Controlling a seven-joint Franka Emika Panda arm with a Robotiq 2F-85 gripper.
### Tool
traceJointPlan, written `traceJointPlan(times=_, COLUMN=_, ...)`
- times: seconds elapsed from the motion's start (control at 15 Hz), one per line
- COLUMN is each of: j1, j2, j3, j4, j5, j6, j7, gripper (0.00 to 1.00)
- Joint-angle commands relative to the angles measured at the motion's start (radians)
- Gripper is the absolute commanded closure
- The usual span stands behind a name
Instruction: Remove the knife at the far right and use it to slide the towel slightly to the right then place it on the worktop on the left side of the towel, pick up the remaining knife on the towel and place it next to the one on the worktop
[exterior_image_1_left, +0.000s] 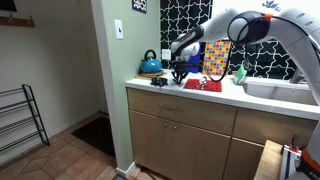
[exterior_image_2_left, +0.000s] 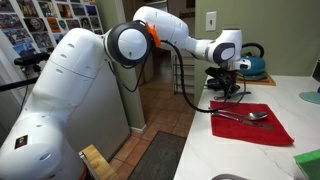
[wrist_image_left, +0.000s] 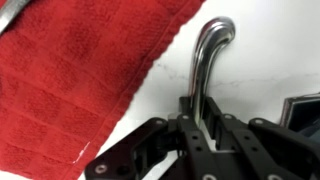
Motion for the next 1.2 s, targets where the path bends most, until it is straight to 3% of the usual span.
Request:
traceJointPlan(times=0.0, j1=-0.012, j2=0.016, j3=0.012, j4=0.009, j5=-0.005, j6=0.006, j7=-0.018, gripper=0.87)
traceJointPlan(times=0.07, j1=-0.012, j2=0.016, j3=0.013, j4=0.011, j5=-0.003, j6=0.005, j7=-0.016, gripper=0.80)
traceJointPlan(times=0.13, j1=-0.013, j2=0.016, j3=0.014, j4=0.013, j5=0.000, j6=0.002, j7=-0.014, gripper=0.65)
traceJointPlan(times=0.27, j1=-0.014, j2=0.016, j3=0.016, j4=0.015, j5=0.004, j6=-0.003, j7=-0.012, gripper=0.64)
traceJointPlan(times=0.53, j1=-0.014, j2=0.003, j3=0.021, j4=0.013, j5=0.010, j6=-0.016, j7=-0.009, gripper=0.35)
traceJointPlan(times=0.67, j1=-0.013, j2=-0.010, j3=0.021, j4=0.010, j5=0.010, j6=-0.027, j7=-0.006, gripper=0.12)
traceJointPlan(times=0.87, j1=-0.004, j2=-0.041, j3=0.001, j4=0.017, j5=0.000, j6=-0.103, j7=0.058, gripper=0.01)
traceJointPlan(times=1.13, j1=-0.002, j2=-0.143, j3=-0.045, j4=-0.029, j5=-0.027, j6=-0.221, j7=0.149, gripper=0.00)
